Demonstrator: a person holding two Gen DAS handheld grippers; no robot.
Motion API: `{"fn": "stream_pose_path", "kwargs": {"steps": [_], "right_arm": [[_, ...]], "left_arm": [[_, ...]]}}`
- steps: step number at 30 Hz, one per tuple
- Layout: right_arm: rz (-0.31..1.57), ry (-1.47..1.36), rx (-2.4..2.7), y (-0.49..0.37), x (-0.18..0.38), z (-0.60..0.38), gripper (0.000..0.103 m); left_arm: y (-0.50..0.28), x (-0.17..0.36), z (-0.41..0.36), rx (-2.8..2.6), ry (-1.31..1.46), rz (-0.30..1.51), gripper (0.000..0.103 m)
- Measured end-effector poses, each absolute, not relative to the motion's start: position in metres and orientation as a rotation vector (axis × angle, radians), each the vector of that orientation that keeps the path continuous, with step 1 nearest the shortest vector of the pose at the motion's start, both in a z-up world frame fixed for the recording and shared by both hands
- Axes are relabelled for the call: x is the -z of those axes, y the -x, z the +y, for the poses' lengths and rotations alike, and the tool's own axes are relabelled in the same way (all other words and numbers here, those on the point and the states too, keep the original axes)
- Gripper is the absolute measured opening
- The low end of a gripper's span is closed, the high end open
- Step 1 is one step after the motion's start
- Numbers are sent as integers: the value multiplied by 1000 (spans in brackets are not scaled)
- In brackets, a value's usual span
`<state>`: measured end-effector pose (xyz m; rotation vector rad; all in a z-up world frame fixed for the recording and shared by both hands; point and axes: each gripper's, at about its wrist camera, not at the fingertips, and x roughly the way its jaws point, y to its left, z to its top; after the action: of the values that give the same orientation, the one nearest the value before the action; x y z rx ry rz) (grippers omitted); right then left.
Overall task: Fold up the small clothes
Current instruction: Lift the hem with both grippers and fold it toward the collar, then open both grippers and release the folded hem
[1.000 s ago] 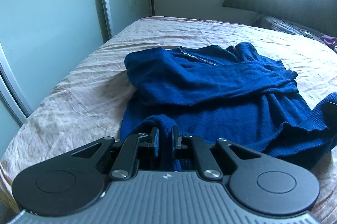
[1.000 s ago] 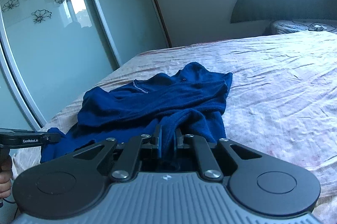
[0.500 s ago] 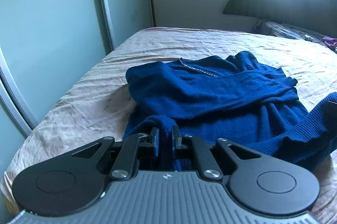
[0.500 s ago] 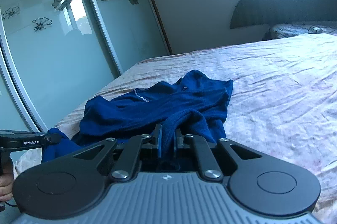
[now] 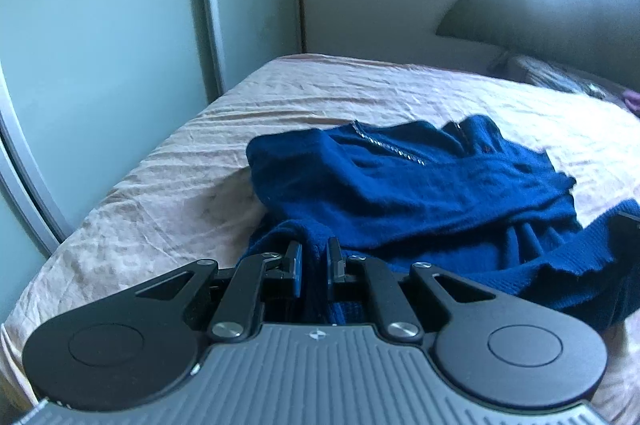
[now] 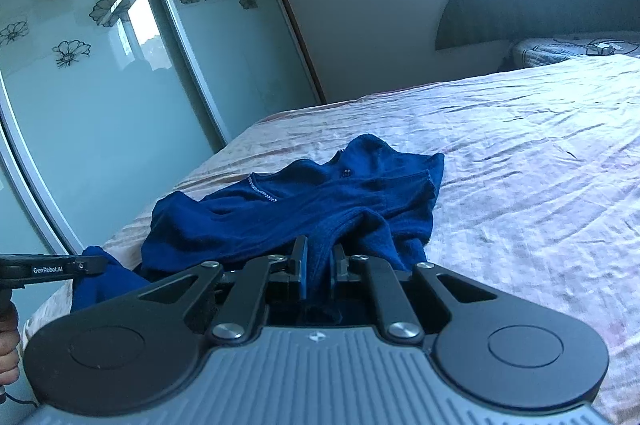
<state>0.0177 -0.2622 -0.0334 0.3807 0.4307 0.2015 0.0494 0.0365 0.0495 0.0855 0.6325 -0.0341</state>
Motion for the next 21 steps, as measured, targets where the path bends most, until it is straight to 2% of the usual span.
{"fn": "stream_pose_path", "kwargs": {"steps": [21], "right_arm": [[347,-283,-174,-93,8,-260,10]], "left_arm": [[-131,-74,22,-3,-101,535,12]]}}
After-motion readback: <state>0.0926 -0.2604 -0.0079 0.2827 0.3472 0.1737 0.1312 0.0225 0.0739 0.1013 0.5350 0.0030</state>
